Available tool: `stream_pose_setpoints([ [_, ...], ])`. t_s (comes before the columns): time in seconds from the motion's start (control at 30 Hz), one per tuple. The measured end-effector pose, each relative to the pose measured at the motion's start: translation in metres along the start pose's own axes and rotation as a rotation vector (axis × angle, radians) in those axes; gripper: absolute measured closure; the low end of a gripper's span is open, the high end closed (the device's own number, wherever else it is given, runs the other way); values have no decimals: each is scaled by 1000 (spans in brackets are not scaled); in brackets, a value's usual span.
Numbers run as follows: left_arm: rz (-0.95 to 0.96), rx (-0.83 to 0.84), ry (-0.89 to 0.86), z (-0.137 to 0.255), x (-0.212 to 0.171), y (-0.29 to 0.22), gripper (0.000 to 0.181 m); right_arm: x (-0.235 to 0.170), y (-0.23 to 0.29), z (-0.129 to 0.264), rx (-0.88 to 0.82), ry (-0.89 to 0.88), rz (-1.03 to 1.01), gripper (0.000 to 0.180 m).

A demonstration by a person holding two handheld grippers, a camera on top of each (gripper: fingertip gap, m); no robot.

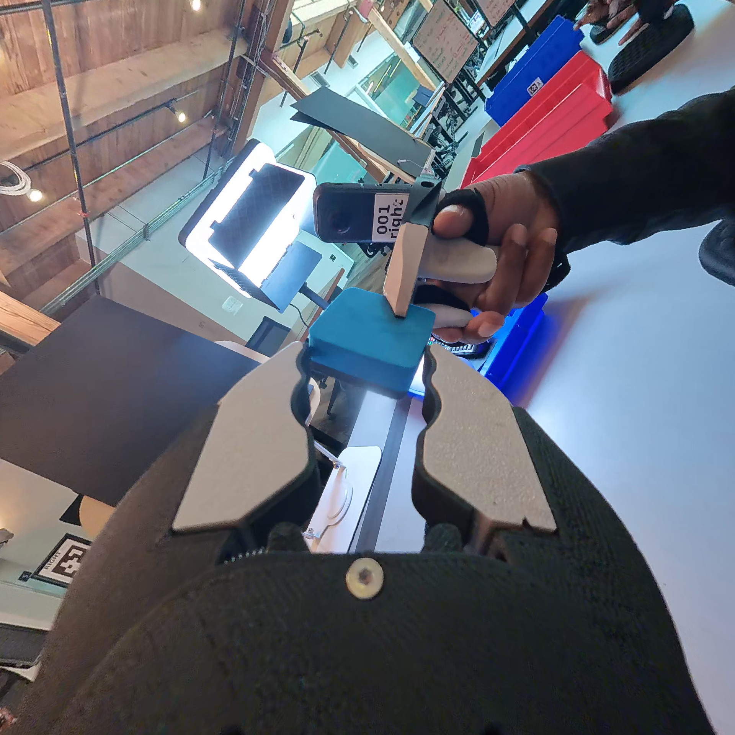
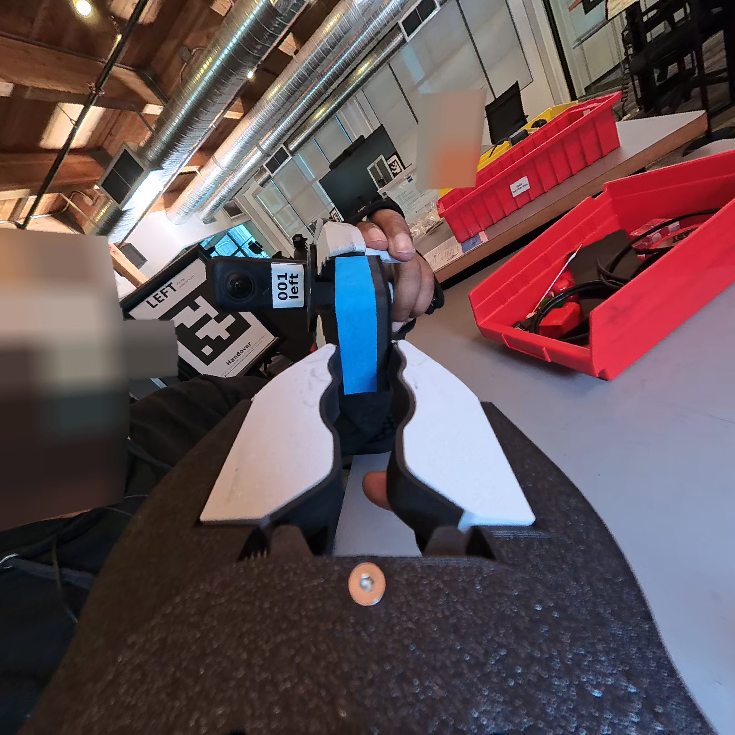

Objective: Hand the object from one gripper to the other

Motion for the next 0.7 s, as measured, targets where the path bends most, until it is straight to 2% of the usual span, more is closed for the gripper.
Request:
stream_pose_setpoints([
  [0.33,-17,-90,-17,0,5,-13,119,-16,2,-1,54,110,2,158],
  [0.6,0,-138,-6,-2,5,-21,125,-20,2,2,100,124,20,157],
  [0.7,114,-120,-70,4,9,-9,125,-10,10,3,63,63,154,141],
])
Point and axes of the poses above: each gripper's, where its closed fingertips meet, z back along the fingers, x out of its top, y = z × x across the jaws, the point moved 2 cm from there along z, back along the fingers, and after that the axes turned 7 degrees about -z, right-handed, at the moved point
